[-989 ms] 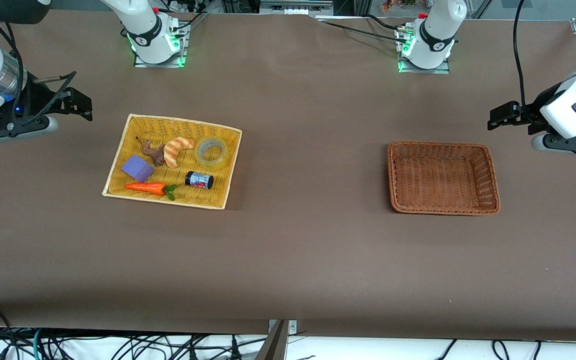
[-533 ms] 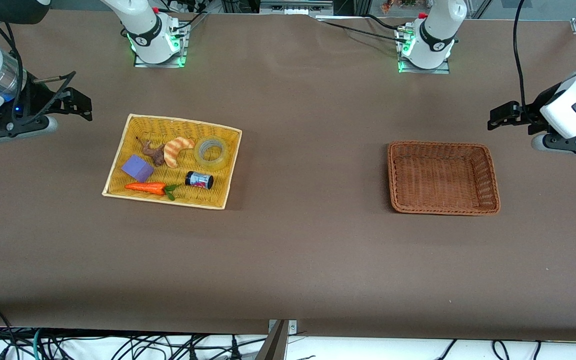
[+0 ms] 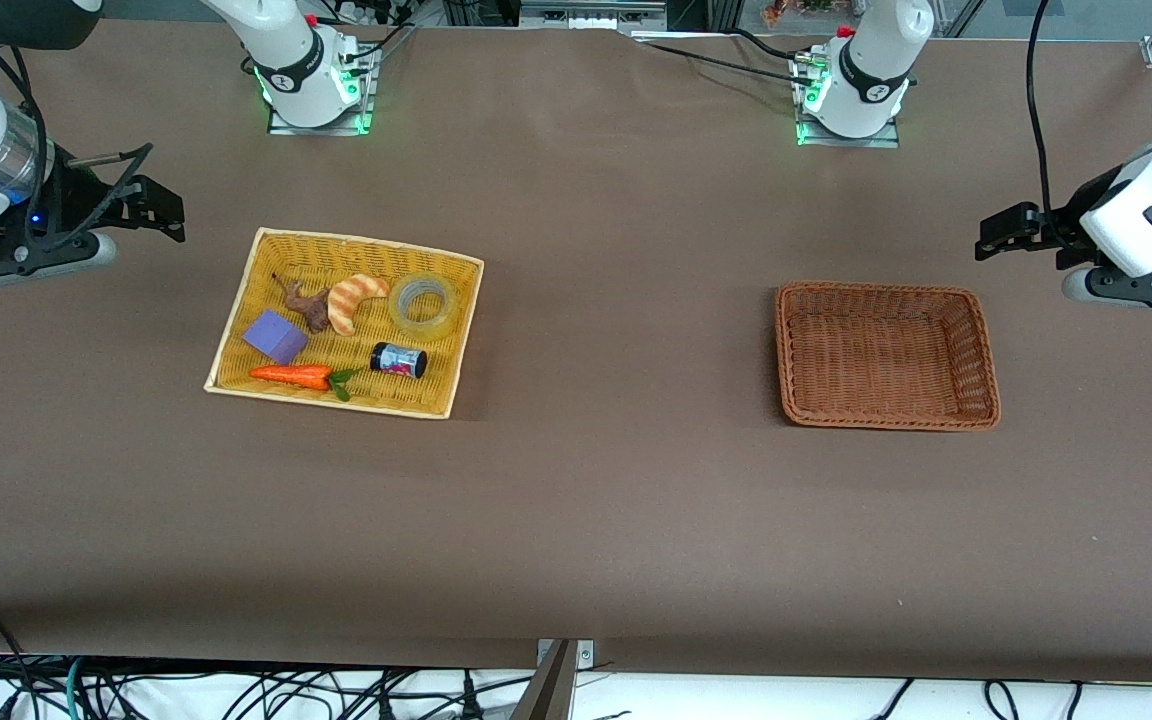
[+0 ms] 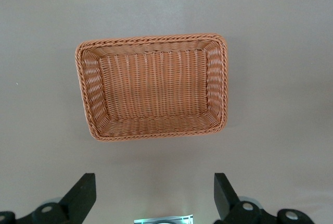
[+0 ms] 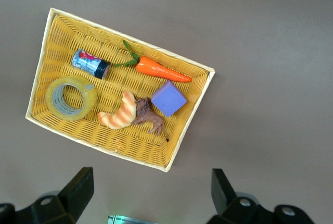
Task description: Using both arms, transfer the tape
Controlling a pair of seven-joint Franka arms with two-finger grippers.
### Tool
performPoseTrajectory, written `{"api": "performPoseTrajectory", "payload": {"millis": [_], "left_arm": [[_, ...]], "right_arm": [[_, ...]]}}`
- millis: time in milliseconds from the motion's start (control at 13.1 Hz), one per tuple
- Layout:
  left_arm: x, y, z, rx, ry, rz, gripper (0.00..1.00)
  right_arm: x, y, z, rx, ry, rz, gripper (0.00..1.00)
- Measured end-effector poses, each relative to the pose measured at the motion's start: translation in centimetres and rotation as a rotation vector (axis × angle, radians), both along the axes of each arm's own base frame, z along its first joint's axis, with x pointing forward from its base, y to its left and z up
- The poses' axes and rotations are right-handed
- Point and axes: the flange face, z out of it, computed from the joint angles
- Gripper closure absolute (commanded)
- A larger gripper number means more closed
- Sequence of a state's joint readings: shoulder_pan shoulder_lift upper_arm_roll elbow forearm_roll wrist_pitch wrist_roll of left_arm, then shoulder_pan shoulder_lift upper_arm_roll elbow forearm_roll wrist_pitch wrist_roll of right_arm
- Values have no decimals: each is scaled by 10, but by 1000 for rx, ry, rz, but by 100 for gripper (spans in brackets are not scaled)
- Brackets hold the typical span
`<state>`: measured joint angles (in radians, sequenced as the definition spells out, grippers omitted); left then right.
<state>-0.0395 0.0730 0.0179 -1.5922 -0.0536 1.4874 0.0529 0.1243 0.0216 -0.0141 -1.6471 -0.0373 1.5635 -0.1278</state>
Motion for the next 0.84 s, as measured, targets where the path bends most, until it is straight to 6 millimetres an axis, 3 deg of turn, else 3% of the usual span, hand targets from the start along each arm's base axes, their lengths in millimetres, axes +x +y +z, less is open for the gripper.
{"api": "performPoseTrajectory", "payload": {"millis": [837], "left_arm": [[0,0,0,0,0,1,0]], "right_arm": [[2,1,-9,-1,22,0,0]]}}
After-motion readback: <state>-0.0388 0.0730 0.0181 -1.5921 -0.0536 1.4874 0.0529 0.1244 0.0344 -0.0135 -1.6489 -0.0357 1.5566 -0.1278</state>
